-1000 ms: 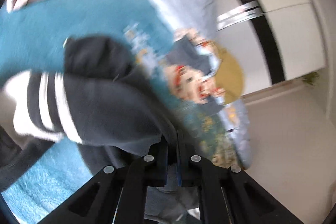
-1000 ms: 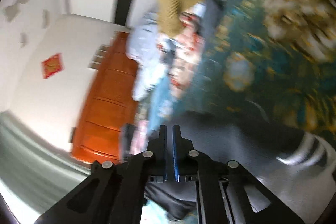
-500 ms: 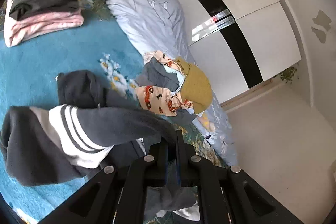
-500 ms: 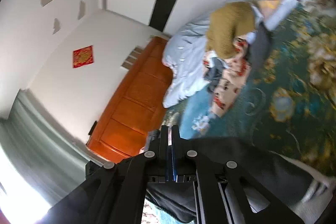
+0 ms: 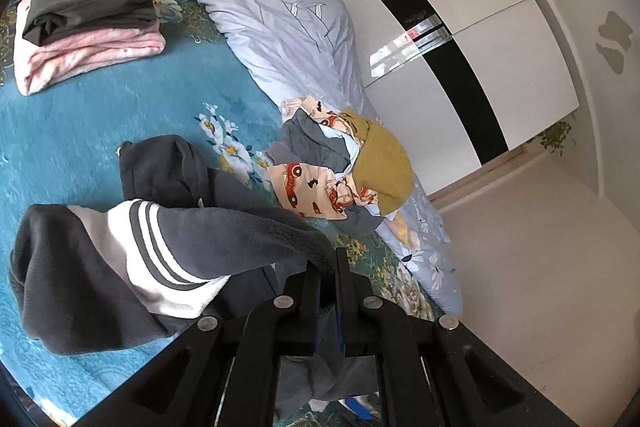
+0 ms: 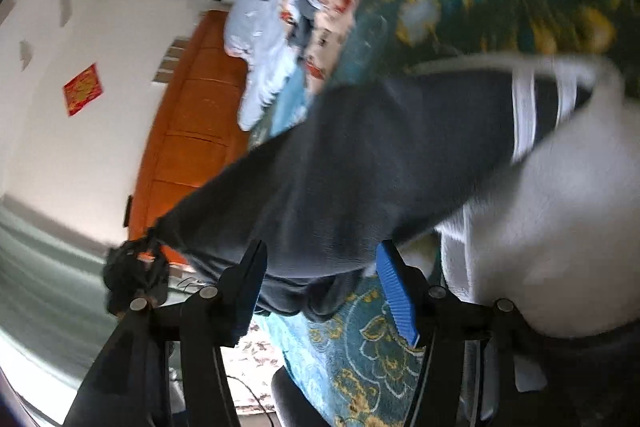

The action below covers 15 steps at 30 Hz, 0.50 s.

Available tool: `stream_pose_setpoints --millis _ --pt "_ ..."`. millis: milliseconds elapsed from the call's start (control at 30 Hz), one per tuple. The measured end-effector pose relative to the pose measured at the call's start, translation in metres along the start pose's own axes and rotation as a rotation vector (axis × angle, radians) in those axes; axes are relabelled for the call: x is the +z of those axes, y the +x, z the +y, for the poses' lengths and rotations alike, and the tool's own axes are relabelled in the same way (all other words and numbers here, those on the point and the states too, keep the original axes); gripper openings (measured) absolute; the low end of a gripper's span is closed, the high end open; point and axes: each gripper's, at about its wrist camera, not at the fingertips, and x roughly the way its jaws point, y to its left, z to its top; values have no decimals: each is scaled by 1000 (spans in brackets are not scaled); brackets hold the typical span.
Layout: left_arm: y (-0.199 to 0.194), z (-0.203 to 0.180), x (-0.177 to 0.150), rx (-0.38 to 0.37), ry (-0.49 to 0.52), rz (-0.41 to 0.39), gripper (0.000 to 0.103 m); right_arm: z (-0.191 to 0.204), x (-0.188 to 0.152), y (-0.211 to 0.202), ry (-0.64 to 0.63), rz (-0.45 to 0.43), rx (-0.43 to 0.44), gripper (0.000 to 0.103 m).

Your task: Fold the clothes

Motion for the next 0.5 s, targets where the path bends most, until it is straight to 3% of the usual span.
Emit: stream_pose_setpoints --millis 233,367,500 --pt "-3 7 4 -1 -13 -4 6 -8 -7 47 77 66 36 59" --pt "-4 10 0 8 1 3 6 -23 2 62 170 -52 123 59" --pt "-5 27 -6 9 -24 8 6 -20 8 53 161 -131 174 56"
